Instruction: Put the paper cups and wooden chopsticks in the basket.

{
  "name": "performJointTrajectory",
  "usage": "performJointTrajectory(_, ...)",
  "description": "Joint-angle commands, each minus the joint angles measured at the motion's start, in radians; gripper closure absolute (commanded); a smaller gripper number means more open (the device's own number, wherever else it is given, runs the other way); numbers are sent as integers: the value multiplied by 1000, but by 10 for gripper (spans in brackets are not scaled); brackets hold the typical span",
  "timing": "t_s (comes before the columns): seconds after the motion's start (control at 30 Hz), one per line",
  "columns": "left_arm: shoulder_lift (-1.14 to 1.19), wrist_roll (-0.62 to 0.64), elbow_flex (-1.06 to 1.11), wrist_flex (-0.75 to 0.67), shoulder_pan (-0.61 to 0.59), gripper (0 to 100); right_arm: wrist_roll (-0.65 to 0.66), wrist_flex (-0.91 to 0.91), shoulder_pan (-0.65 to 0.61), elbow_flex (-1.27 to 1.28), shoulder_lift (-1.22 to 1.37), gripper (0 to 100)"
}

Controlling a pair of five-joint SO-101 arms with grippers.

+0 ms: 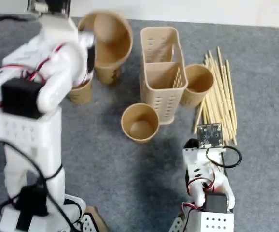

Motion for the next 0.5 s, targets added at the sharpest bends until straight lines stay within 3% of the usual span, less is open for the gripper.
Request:
performJointTrajectory(0.0,101,6,-4,-167,67,996,-8,-16,-58,58,-12,988)
performJointTrajectory(0.23,251,5,-5,-253,193,996,52,-19,-81,87,-13,988)
performJointTrajectory(0.47,357,5,-1,-235,203,994,52,-21,-79,87,-13,988)
